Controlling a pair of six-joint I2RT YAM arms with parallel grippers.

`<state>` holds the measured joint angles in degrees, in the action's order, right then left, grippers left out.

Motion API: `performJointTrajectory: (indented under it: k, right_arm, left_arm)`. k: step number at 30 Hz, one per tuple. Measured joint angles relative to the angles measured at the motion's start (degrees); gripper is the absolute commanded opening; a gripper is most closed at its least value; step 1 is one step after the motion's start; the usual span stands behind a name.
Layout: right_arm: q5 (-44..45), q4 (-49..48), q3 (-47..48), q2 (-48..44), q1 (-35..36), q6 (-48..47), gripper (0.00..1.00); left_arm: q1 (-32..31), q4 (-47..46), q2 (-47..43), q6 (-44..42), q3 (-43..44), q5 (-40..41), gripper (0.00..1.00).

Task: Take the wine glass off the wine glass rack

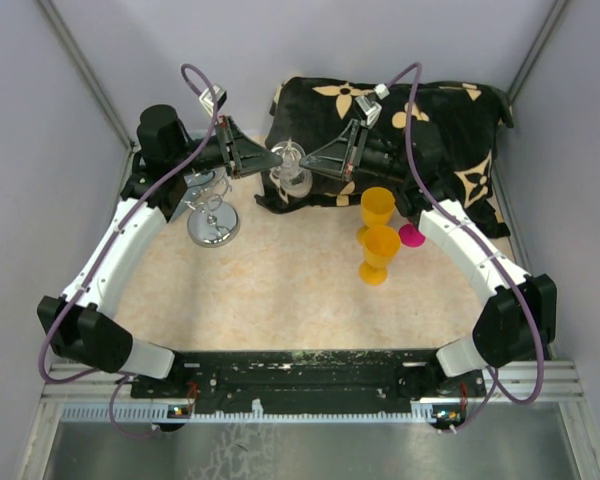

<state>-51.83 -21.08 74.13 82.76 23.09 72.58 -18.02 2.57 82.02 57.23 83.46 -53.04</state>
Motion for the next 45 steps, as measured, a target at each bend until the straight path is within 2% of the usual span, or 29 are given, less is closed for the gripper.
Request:
performJointTrajectory:
  k: [1, 5, 10, 13, 19, 22, 24, 26, 29, 34, 39, 45]
  right_arm:
    - [-0.2, 0.0, 0.0, 0.0, 0.0, -0.1, 0.0]
    - [-0.6, -0.2, 0.0, 0.0, 0.0, -0.6, 0.01]
    - [-1.2, 0.1, 0.1, 0.0, 0.0, -2.2, 0.31]
    - [-1.7, 3.3, 0.3, -0.3, -0.2, -5.0, 0.44]
    - [-2.4, 12.6, 0.7, -3.7, -3.9, -10.7, 0.55]
    - [-2.4, 16.3, 0.8, -6.4, -8.2, -12.6, 0.58]
    - [-2.5, 18.5, 1.4, -7.7, -10.7, -13.6, 0.59]
    - [-2.5, 20.8, 2.5, -8.7, -13.0, -14.6, 0.61]
    - [-2.4, 24.0, 4.2, -9.5, -15.8, -15.8, 0.66]
    - [-1.6, 29.1, 5.7, -10.4, -18.0, -18.2, 0.75]
    - [-0.1, 34.5, 5.8, -11.3, -18.4, -20.9, 0.78]
    - [2.1, 41.4, 5.9, -11.3, -18.4, -24.7, 0.79]
  left_arm:
    - [0.0, 0.0, 0.0, 0.0, 0.0, -0.1, 0.0]
    - [0.0, -0.5, 0.0, 0.2, 0.0, -0.5, 0.0]
    - [0.0, -0.8, 0.1, -0.1, 0.2, -1.4, 0.0]
    - [0.0, -0.4, 0.5, -0.9, 1.2, -2.1, 0.0]
    - [-0.5, 3.2, 1.8, -8.1, 7.3, -3.9, 0.0]
    - [-2.1, 9.0, 2.6, -16.4, 13.1, -3.9, 0.0]
    - [-4.9, 14.6, 3.2, -24.9, 17.5, -2.4, 0.0]
    - [-9.9, 20.8, 3.5, -36.4, 21.3, 1.3, 0.0]
    - [-18.0, 27.2, 2.9, -52.0, 22.2, 7.4, 0.0]
    - [-27.0, 31.5, -0.2, -72.1, 13.9, 19.3, 0.0]
    - [-31.1, 31.4, -3.3, -87.1, 4.8, 31.4, 0.0]
    - [-34.1, 25.9, -8.4, -101.7, -4.7, 40.5, 0.0]
